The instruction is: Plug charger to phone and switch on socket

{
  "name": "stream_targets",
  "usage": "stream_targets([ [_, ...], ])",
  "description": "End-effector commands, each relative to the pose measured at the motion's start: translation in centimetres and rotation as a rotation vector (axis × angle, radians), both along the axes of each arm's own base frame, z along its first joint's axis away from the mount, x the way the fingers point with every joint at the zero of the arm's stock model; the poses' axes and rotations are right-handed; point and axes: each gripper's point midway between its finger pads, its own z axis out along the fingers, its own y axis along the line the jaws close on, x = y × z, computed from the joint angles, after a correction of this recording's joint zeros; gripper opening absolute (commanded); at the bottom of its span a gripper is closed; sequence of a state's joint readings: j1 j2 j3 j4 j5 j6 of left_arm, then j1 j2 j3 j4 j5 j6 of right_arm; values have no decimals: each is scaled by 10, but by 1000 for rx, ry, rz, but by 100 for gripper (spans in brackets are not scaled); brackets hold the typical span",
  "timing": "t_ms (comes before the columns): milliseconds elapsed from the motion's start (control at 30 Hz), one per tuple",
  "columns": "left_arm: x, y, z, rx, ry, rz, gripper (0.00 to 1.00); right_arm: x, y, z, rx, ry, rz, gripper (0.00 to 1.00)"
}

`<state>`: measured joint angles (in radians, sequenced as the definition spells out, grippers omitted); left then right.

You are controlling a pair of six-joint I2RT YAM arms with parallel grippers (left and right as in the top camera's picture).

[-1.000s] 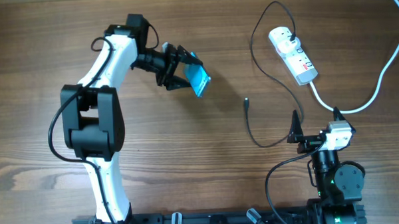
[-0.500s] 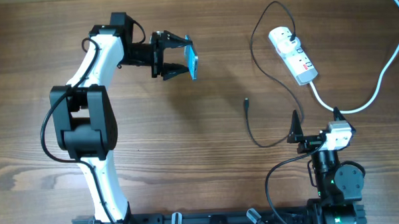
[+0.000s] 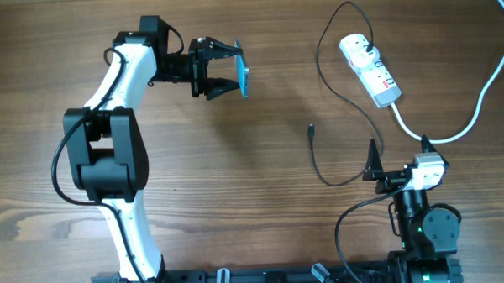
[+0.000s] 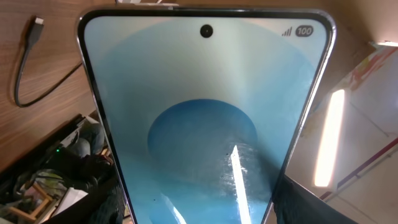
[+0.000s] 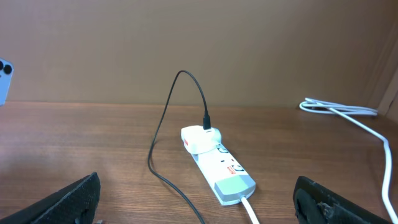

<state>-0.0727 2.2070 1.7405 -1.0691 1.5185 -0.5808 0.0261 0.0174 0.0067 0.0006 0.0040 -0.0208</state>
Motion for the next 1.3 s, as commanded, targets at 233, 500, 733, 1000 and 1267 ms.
stream_targets([
  [233, -10, -12, 34, -64, -59, -34, 67, 0, -1, 1, -2, -7, -1, 100],
  [500, -13, -14, 38, -64, -52, -38, 66, 0, -1, 1, -2, -7, -1, 100],
  [733, -14, -13, 41, -64, -48, -37, 67, 0, -1, 1, -2, -7, -1, 100],
  [1000, -7, 3, 44, -63, -50, 3, 67, 0, -1, 1, -2, -7, -1, 100],
  [1267, -2, 16, 45, -61, -40, 36, 67, 0, -1, 1, -2, -7, -1, 100],
])
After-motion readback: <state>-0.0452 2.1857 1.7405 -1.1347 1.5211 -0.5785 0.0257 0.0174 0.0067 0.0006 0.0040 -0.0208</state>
